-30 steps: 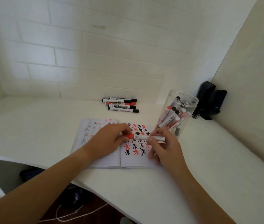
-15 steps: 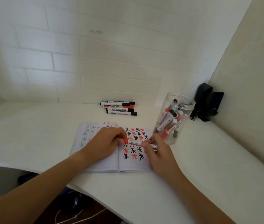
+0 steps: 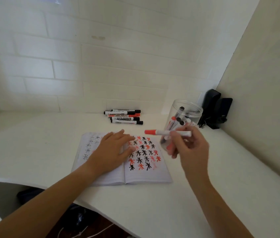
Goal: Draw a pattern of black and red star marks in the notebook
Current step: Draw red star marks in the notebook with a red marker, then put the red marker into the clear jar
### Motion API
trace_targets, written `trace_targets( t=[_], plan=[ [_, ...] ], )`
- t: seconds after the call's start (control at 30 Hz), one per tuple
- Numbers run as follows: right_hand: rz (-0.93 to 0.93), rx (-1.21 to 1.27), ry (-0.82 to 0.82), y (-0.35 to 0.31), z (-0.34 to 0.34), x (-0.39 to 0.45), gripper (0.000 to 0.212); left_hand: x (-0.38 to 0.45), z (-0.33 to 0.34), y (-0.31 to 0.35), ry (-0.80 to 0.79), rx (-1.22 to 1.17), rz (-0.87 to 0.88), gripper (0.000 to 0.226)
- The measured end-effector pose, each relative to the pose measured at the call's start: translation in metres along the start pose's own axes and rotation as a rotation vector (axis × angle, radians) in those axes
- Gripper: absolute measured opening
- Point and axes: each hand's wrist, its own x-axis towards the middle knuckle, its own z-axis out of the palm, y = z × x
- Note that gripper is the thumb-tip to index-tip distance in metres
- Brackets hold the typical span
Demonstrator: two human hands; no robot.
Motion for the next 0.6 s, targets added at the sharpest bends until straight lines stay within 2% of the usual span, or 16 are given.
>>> trace_targets(
  t=[0.07, 0.17, 0.3, 0.4, 0.47, 0.53, 0.6],
  plan=[
    [-0.136, -0.054, 0.156, -0.014, -0.009, 0.014, 0.005, 0.000, 0.003, -0.002, -0.048, 0.015, -0.047, 0.068],
    [-0.323, -0.216, 0.342, -0.033, -0.019, 0.038, 0.005, 0.001, 0.004, -0.003, -0.083, 0.027, -0.074, 0.068],
    [-0.454, -0.357, 0.433, -0.053, -0.026, 0.070, 0.018, 0.001, 0.002, -0.001, -0.092, 0.035, -0.078, 0.056],
    [-0.414, -0.611, 0.332, -0.045, -0.023, 0.090, 0.012, 0.001, 0.002, -0.003, -0.093, 0.039, -0.072, 0.051],
    [-0.312, -0.797, 0.141, -0.029, -0.019, 0.101, 0.014, 0.002, 0.002, -0.003, -0.090, 0.039, -0.068, 0.043],
    [-0.276, -1.097, -0.075, -0.015, -0.015, 0.106, 0.034, 0.002, 0.002, -0.003, -0.087, 0.038, -0.065, 0.039],
    [-0.282, -1.273, -0.158, -0.009, -0.011, 0.106, 0.054, 0.001, 0.002, -0.004, -0.085, 0.038, -0.060, 0.039]
  ],
)
